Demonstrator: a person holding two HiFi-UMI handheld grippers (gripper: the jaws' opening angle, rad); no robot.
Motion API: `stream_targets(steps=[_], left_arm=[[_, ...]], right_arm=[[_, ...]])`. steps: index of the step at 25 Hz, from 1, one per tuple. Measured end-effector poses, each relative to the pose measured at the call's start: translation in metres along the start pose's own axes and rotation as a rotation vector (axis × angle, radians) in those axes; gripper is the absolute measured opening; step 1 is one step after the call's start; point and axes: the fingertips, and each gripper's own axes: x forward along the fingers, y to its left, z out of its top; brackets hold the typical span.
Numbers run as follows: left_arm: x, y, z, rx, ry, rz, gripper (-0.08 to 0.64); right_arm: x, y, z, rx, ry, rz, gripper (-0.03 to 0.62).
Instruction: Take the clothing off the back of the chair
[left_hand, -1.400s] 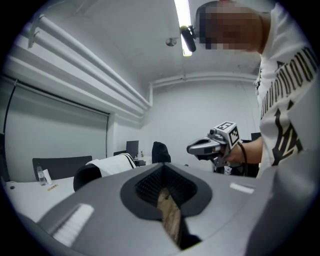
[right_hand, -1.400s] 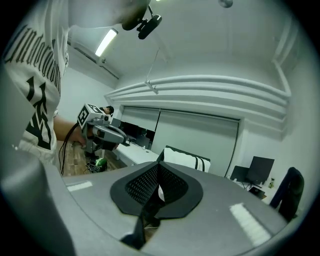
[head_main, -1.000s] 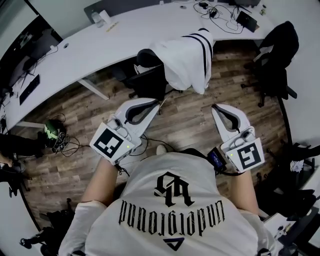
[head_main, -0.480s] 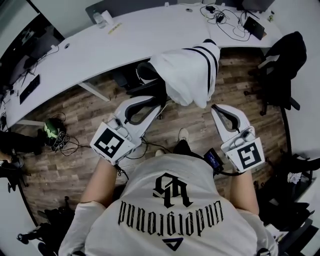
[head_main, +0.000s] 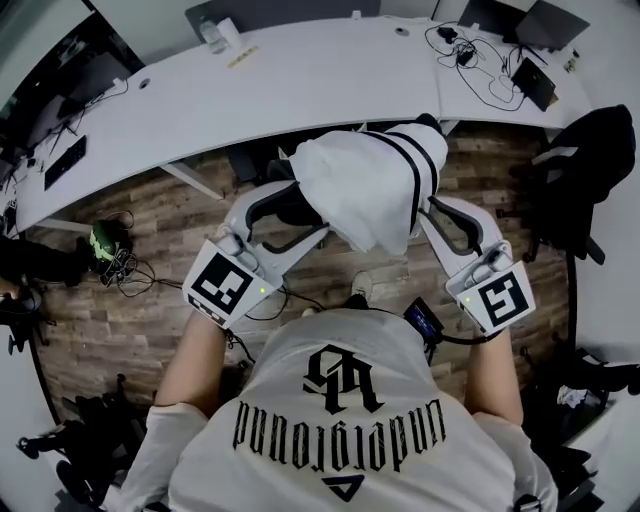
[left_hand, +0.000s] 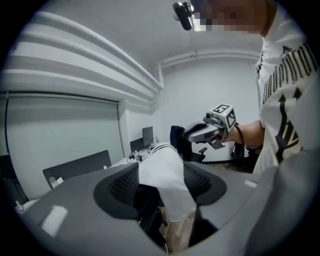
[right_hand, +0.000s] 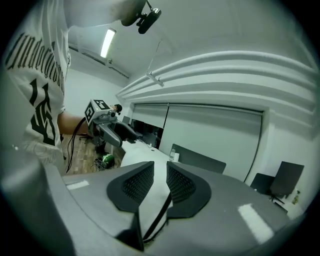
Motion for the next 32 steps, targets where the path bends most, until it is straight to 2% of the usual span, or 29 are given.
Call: stream_targets(steps=[3, 6, 12, 18, 25, 29, 32], left_arm=[[0.016, 0.007, -0.003, 0.01, 0.05, 0.01, 0.349], [0.028, 0.014, -0.009, 0.019, 0.108, 0.023, 0.389], [0.044, 0.022, -0.024, 0.053, 0.243, 0.063, 0.439], [0.051, 0.03, -0.033, 0.016, 0.299, 0.098, 0.44], [0.055, 0.033, -0.04, -0.016, 0.318, 0.117, 0.434], [0.053, 0.032, -0.039, 0.009, 0.316, 0.125, 0.406], [0.053, 0.028, -0.037, 0.036, 0.307, 0.123, 0.365]], right_arm=[[0.013, -0.02, -0.007, 0.004, 0.026, 0.067, 0.115], [0.03, -0.035, -0.016, -0.002, 0.055, 0.142, 0.256], [0.057, -0.06, -0.036, 0.001, 0.118, 0.232, 0.377], [0.073, -0.071, -0.046, 0.02, 0.142, 0.305, 0.43], [0.079, -0.068, -0.047, 0.035, 0.126, 0.361, 0.43], [0.077, -0.063, -0.047, 0.013, 0.125, 0.373, 0.414], [0.074, -0.056, -0.043, -0.014, 0.122, 0.387, 0.351]])
